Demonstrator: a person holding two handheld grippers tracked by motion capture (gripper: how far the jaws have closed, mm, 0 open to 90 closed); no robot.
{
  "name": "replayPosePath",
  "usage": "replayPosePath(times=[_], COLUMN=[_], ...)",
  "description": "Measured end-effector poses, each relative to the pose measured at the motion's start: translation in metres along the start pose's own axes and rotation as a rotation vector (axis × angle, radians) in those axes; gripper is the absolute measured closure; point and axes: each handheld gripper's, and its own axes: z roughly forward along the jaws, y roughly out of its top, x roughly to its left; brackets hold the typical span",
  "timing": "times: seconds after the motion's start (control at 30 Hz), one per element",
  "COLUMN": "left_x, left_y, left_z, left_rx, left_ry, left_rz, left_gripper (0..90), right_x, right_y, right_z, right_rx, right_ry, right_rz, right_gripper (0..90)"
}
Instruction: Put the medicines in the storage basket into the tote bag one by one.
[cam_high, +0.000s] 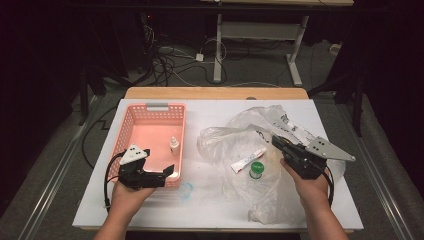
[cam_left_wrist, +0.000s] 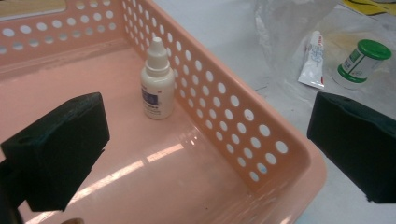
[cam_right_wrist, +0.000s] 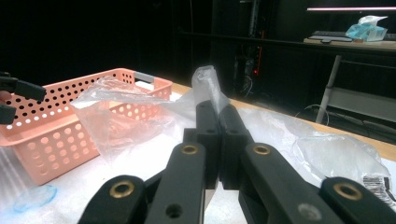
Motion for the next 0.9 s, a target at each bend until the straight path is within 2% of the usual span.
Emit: replayPosePath(times=[0.17, 0.3, 0.4, 0.53, 0.63, 0.73, 0.83, 0.9], left_x=[0.006, 0.010, 0.009, 0.008, 0.009, 0.013, 0.021, 0.024], left_y=[0.000, 0.006, 0.014, 0.028, 0.038, 0.047, 0.053, 0.056], left_z=[-0.004, -0.004, -0.003, 0.001, 0.007, 0.015, 0.024, 0.030], left_rx=[-0.009, -0.007, -0.010, -0.024, -0.024, -0.013, 0.004, 0.028], left_ry=[0.006, -0.017, -0.014, -0.031, -0.014, 0.004, -0.001, 0.019], left_rz=[-0.022, -0.063, -0.055, -0.058, -0.041, -0.025, -0.030, -0.014], left_gripper=[0.0, 0.0, 0.0, 0.0, 0.0, 0.0, 1.4, 2.9], right_x=[-0.001, -0.001, -0.002, -0.002, -0.002, -0.003, -0.003, -0.003], right_y=[0.001, 0.000, 0.000, 0.000, 0.001, 0.002, 0.002, 0.003], right_z=[-0.001, -0.001, -0.001, -0.001, -0.002, -0.003, -0.004, -0.005], right_rx=[-0.002, -0.001, 0.003, -0.002, -0.004, -0.009, -0.011, -0.015], right_ry=[-0.002, -0.005, -0.005, -0.005, -0.006, -0.010, -0.012, -0.013], right_rz=[-0.003, -0.003, -0.004, -0.001, 0.000, -0.001, 0.000, 0.002], right_gripper=[90.0, 90.0, 90.0, 90.0, 90.0, 90.0, 90.0, 90.0])
